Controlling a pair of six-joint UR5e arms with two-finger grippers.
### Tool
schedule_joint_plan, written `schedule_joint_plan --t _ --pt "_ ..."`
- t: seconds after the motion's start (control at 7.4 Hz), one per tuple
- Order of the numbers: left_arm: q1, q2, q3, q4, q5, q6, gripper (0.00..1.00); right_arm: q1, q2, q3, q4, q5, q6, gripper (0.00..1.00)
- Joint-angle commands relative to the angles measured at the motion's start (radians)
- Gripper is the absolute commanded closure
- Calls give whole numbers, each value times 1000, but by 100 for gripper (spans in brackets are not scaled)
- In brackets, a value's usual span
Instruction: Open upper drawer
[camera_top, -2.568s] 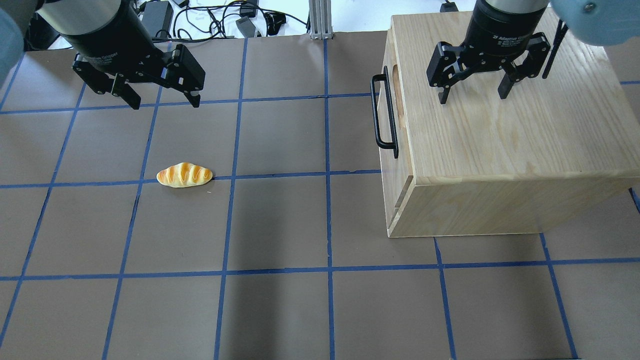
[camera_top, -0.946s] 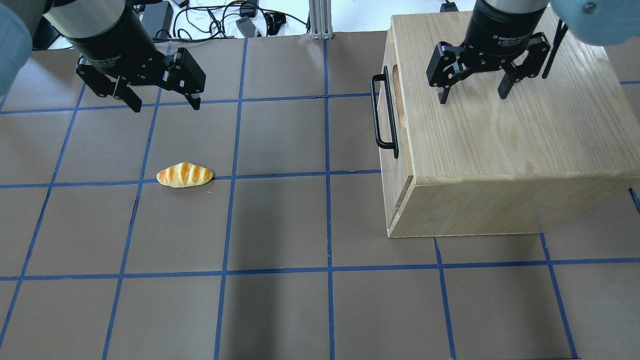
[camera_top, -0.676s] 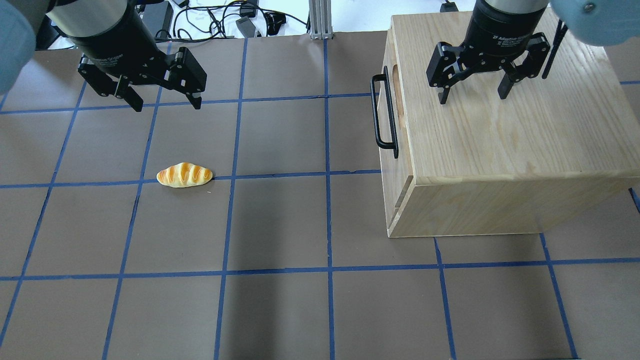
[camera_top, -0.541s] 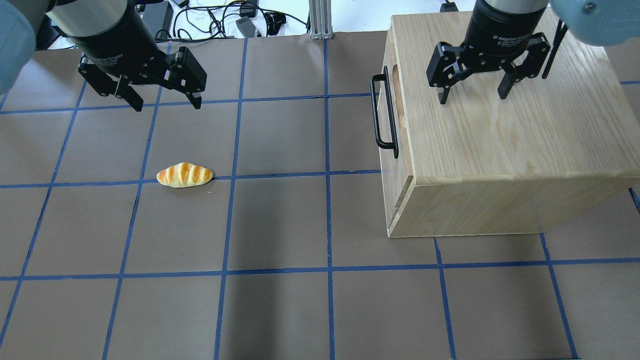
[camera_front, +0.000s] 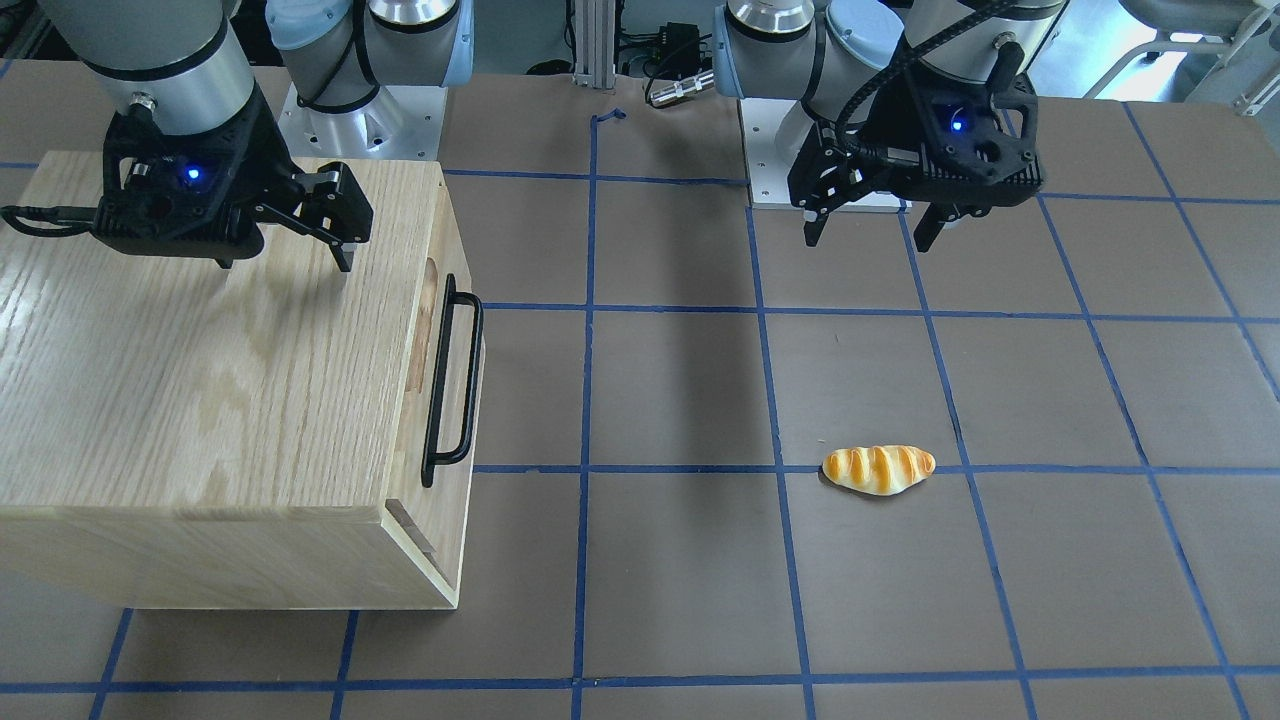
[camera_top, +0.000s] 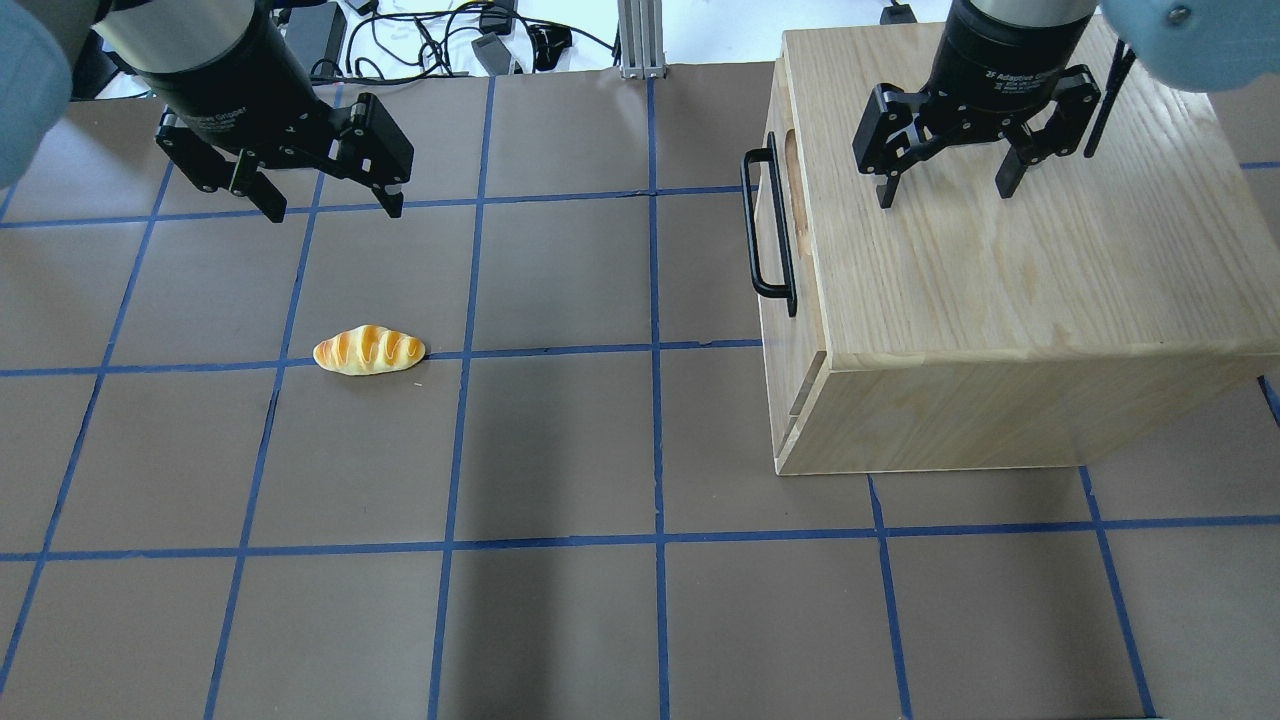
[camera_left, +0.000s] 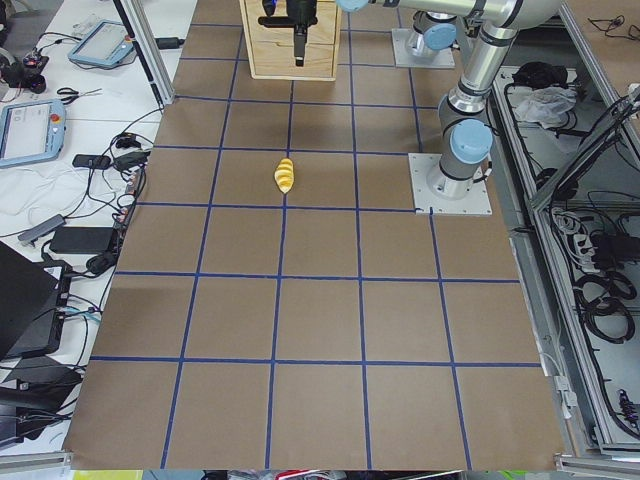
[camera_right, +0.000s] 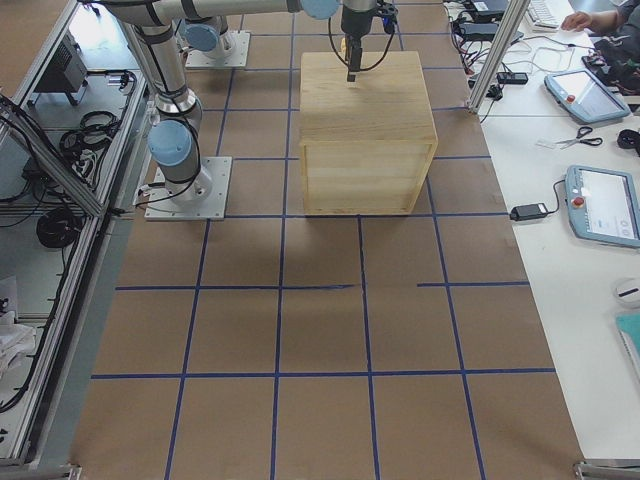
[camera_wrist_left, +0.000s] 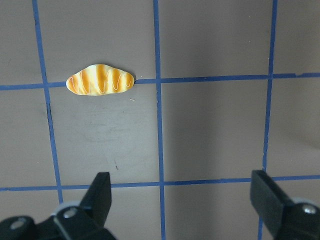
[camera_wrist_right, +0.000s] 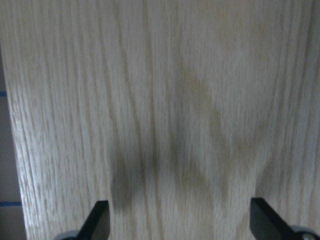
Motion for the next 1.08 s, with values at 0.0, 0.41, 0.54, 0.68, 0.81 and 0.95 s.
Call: schedule_joint_plan --t 0.0,0.41,0.54,0.68,0.81,0.95 --pt "-1 -15 2 11 -47 -14 0 0 0 1 0 0 -1 0" --pt "-80 -118 -11 234 -264 -236 0 0 0 0 0 0 0 0" --pt "-134 -167 -11 336 -286 -314 0 0 0 0 0 0 -1 0" --pt "-183 -204 -9 357 -291 -347 0 0 0 0 0 0 0 0" --pt "-229 -234 -8 374 -303 -360 0 0 0 0 0 0 0 0" --pt "-254 -262 -8 420 -312 -375 0 -1 0 0 0 0 0 0"
